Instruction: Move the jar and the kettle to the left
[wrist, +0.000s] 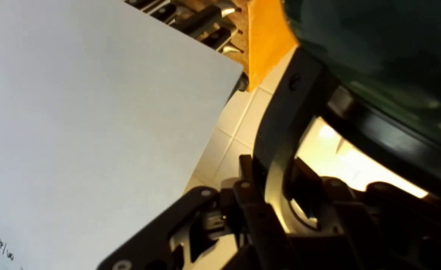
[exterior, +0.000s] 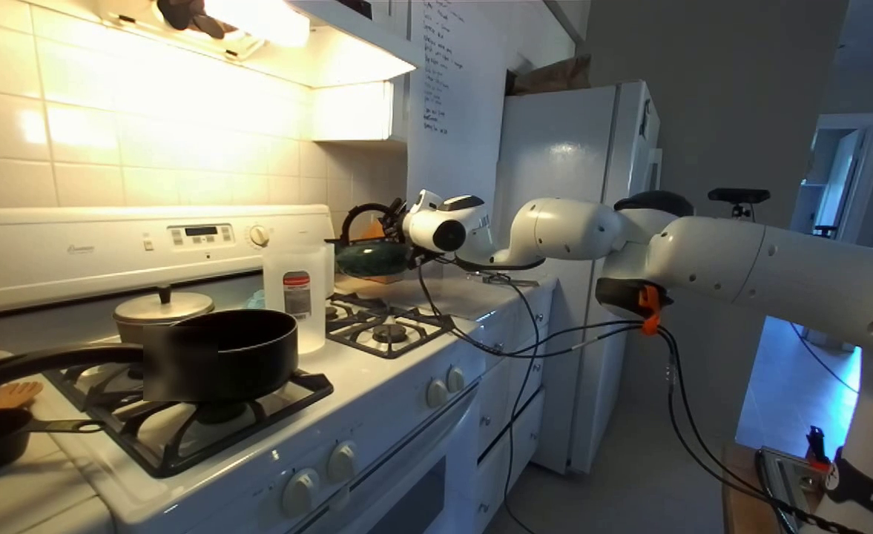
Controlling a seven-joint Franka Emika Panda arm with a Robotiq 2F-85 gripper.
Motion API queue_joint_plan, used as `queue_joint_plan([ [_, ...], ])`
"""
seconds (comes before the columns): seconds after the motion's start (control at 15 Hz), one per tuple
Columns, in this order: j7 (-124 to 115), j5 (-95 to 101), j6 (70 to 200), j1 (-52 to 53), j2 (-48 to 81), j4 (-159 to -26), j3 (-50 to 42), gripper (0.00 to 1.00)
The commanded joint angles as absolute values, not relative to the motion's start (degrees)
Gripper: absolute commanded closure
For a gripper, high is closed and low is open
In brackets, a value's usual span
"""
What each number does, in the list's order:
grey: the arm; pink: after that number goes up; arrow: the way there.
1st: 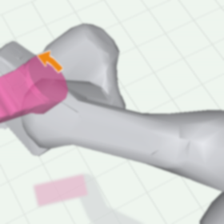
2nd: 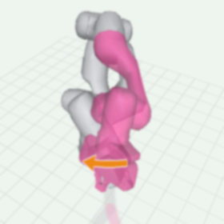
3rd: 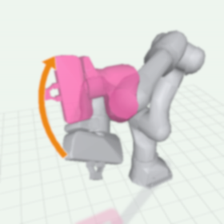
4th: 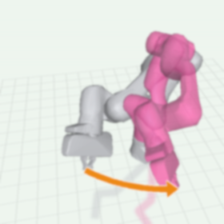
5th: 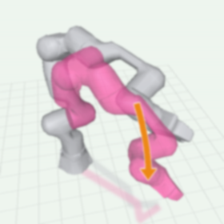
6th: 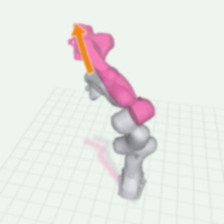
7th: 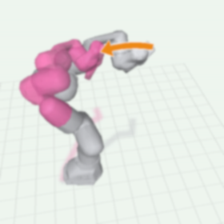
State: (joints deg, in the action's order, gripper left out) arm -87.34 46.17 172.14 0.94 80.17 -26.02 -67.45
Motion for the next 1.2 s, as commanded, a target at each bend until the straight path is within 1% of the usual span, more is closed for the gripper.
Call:
queue_joint_plan([
  [0.0, -100.38, 47.26, 170.93, 2.80, 80.27, -24.35, -77.94, 0.93],
  [0.67, -114.88, 46.72, 171.43, 6.84, 85.53, -25.04, -91.24, 0.93],
  [0.87, -117.01, 46.42, 172.25, 7.49, 86.25, -25.17, -93.88, 0.93],
  [1.13, -117.06, 45.97, 174.42, 7.87, 86.91, -25.37, -94.99, 0.93],
])
